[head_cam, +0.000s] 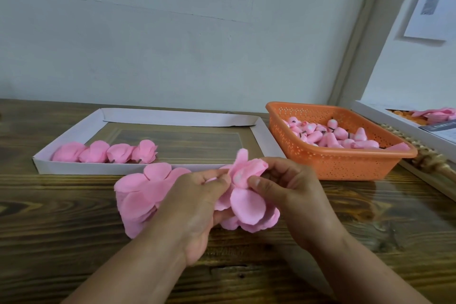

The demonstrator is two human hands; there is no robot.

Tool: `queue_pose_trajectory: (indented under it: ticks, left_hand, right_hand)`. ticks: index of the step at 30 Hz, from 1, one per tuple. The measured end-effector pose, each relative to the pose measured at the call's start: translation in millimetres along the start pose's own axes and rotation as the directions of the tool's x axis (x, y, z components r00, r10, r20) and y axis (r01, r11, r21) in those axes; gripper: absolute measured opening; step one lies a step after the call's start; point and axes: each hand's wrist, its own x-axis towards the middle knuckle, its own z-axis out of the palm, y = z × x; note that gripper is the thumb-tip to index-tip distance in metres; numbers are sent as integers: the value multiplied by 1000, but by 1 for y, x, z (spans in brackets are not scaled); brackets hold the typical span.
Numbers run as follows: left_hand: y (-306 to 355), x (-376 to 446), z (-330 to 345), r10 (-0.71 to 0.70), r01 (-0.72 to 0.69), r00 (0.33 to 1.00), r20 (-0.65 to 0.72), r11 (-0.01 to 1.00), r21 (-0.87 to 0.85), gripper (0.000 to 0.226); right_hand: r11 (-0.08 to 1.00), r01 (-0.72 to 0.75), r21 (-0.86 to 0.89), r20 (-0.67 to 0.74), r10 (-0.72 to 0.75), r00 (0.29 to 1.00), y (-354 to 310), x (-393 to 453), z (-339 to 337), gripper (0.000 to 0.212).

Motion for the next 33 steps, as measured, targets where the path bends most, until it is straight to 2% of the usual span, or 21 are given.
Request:
queue_pose_trajectory:
  ticks: [4,9,13,17,22,24,27,28,31,33]
  left_hand:
    - [4,-1,2,4,-4,998,-58,1000,-4,23]
    - [7,-5,4,46,-46,998,-43,999,5,44]
    - [8,-9,7,79,-79,997,22,996,27,34]
    - [5,-10,6,87,-88,992,89,996,7,24]
    - [4,-8,3,69,-70,991,112,997,8,21]
    - [3,-8,3,63,-65,991,121,998,14,22]
    - [2,-8,2,69,-73,990,124,997,27,26]
    - [3,-9,2,70,-74,990,125,997,30,27]
    - [5,-11,2,65,-69,989,133,997,29,24]
    - [7,-13,2,62,-67,989,137,997,28,23]
  right_hand:
    - [991,49,-126,67,-41,997,-3,-4,-2,19]
    - [960,119,-255,132,-88,987,-9,1,-9,25]
    - [937,140,-321,238,-63,969,-21,7,-18,29]
    - [945,117,-306,307,-18,952,-29,12,-25,24]
    - [965,106,-238,262,-41,964,-29,10,-23,18]
    - [977,77,-200,259,-23,965,-28,10,-22,24]
    - [982,18,-187,251,30,967,-26,12,-21,48]
    - [983,7,-183,258,41,965,-26,13,-21,47]
    - [983,12,-183,275,40,961,-27,12,-21,21]
    - [982,25,-186,239,21,971,-26,12,-20,16]
